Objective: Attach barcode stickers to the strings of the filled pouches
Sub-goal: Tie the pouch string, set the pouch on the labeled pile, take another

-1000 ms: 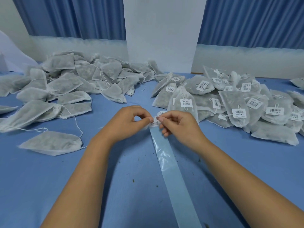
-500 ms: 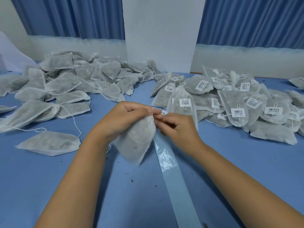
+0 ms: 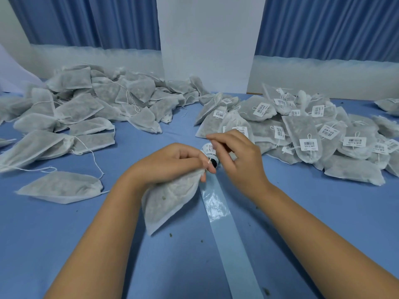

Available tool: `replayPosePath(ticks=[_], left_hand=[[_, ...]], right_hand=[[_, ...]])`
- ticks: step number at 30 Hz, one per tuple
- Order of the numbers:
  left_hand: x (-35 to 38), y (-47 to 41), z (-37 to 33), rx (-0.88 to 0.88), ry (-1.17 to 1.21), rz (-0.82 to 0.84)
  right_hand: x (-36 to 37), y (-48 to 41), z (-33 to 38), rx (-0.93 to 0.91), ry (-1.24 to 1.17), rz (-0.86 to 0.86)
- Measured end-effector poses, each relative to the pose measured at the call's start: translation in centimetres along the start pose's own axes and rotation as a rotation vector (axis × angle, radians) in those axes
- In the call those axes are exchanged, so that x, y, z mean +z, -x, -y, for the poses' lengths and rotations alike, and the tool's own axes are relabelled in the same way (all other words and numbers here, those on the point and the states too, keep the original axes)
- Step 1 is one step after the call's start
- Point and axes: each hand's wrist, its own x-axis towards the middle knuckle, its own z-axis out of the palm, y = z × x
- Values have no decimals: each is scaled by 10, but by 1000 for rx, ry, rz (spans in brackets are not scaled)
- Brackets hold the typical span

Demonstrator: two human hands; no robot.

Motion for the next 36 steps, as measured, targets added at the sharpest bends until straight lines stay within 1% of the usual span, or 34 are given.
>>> replayPosePath(ticks=[2, 3, 6, 7, 9, 12, 14, 19, 23, 26, 29, 34, 36], left_hand=[[5, -1, -2, 18, 63, 47], [7, -2, -2, 25, 86, 36], [6, -5, 1, 52, 154, -46], [5, -5, 2, 55, 183, -72], [2, -6, 5, 47, 228, -115], [-1, -9, 9, 28, 252, -176], [-1, -11, 10, 26, 275, -204], [-2, -12, 12, 31, 288, -223], [-2, -11, 13, 45, 279, -209], [-2, -12, 13, 39, 296, -204], [-2, -14, 13, 13, 264, -227], [1, -17, 17, -60, 124, -369], [1, -17, 18, -84, 81, -382]], right_hand=[[1, 1, 0, 34, -36, 14], [2, 2, 0, 77, -72, 47], [3, 3, 2, 277, -232, 215], [3, 2, 3, 349, -278, 246], [1, 1, 5, 444, -334, 235], [-3, -3, 9, 470, -333, 168], [-3, -4, 12, 490, -351, 165], [-2, -6, 12, 588, -449, 251], [-4, -6, 7, 687, -552, 328], [-3, -4, 8, 664, -573, 348], [-1, -4, 7, 609, -523, 349], [3, -2, 4, 593, -421, 324], [4, -1, 4, 591, -416, 313]])
